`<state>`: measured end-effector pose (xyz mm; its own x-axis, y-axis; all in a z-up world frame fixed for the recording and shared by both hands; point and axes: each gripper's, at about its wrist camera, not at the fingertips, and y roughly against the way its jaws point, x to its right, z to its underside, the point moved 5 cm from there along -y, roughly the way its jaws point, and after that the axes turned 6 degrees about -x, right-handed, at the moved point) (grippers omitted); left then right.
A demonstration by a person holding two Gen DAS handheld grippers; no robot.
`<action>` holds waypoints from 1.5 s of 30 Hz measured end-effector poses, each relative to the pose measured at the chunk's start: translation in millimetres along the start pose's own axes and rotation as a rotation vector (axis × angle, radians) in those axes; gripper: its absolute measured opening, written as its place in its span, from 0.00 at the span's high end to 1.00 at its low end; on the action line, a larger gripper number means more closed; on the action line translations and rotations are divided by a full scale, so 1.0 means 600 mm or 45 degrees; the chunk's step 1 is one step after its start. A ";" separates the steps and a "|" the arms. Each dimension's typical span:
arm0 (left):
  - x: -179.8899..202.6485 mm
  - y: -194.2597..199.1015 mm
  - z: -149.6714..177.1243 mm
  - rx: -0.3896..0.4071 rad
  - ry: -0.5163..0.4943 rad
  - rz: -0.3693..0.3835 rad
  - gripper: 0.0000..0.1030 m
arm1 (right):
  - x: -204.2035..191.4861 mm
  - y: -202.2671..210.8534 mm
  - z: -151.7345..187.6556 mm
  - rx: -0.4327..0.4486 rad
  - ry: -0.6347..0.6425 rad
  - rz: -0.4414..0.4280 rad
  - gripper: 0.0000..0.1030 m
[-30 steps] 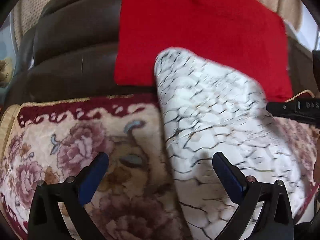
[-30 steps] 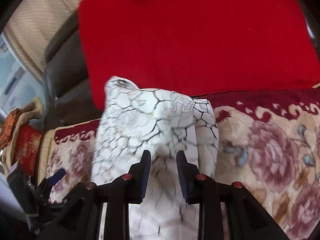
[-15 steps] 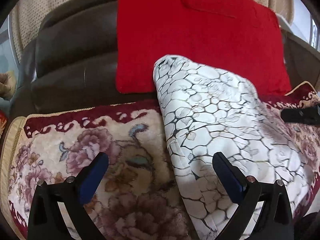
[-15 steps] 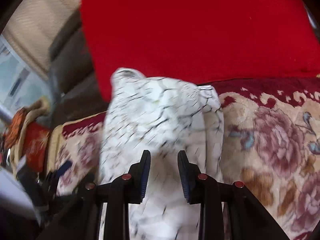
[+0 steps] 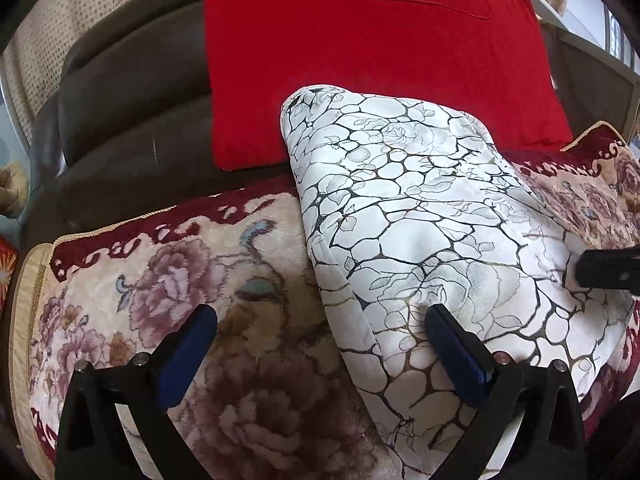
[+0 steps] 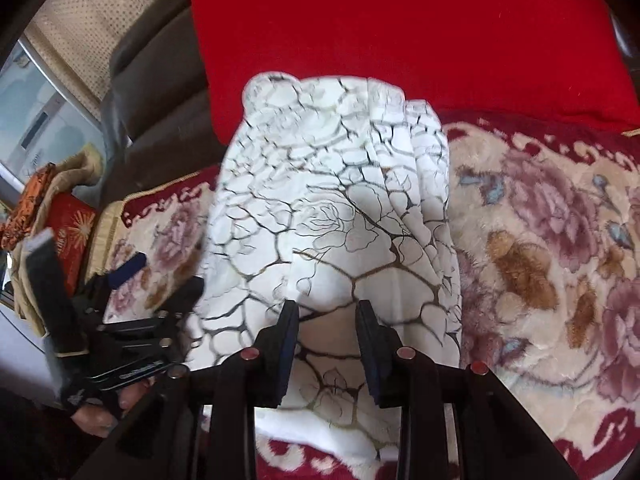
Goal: Fold large clothes
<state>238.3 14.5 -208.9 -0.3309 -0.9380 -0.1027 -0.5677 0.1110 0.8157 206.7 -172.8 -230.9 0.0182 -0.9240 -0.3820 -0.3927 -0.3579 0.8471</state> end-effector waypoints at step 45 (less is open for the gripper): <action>-0.007 -0.005 -0.004 0.024 0.028 -0.037 0.00 | 0.027 0.016 -0.069 0.145 -0.065 -0.014 0.40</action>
<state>243.1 17.1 -209.5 -0.2973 -0.9480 -0.1138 -0.5909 0.0891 0.8018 241.0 -197.2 -213.6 -0.0229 -0.9109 -0.4120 -0.4948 -0.3477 0.7964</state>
